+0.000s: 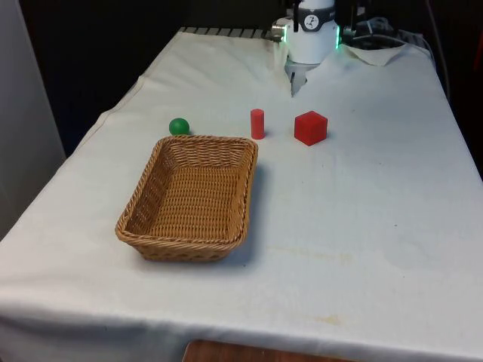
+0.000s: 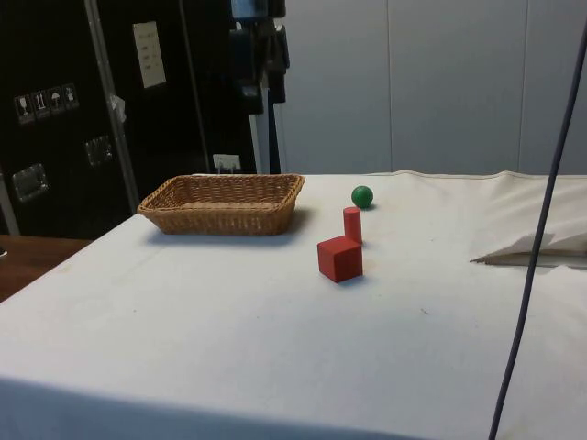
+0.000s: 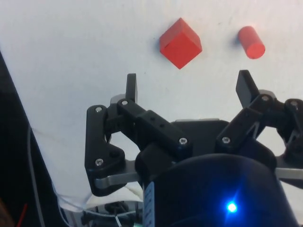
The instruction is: Pick up the object to the left of the cylinder and place it into the basket.
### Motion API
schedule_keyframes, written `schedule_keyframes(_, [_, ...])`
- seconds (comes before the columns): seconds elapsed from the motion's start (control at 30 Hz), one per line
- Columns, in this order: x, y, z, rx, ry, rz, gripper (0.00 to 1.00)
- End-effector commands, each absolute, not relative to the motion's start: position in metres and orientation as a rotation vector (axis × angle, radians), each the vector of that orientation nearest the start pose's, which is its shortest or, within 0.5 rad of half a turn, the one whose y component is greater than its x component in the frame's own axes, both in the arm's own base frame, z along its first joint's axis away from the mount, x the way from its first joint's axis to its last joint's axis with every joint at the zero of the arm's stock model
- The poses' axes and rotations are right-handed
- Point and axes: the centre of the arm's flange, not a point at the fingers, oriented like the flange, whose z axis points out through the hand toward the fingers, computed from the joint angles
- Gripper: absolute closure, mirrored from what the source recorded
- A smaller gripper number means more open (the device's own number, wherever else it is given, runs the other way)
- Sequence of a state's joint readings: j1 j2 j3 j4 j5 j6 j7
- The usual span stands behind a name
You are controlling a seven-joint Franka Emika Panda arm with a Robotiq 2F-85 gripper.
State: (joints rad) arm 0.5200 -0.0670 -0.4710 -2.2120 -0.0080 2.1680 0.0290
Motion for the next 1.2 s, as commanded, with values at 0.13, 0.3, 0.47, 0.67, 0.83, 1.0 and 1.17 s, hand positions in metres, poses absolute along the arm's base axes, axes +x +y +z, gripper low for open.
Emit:
schedule_keyframes(0.13, [0.505, 0.026, 0.397, -3.11, -0.043, -0.065, 0.0])
schedule_keyframes(0.3, [0.494, 0.028, 0.387, -3.104, -0.05, -0.081, 0.0])
schedule_keyframes(0.47, [0.481, 0.029, 0.375, -3.104, -0.056, -0.1, 0.0])
schedule_keyframes(0.67, [0.468, 0.029, 0.359, -3.109, -0.069, -0.118, 0.0])
schedule_keyframes(0.83, [0.455, 0.029, 0.342, -3.109, -0.075, -0.129, 0.0])
schedule_keyframes(1.0, [0.448, 0.031, 0.33, -3.112, -0.072, -0.138, 0.0])
schedule_keyframes(1.17, [0.44, 0.033, 0.319, -3.104, -0.061, -0.127, 0.0])
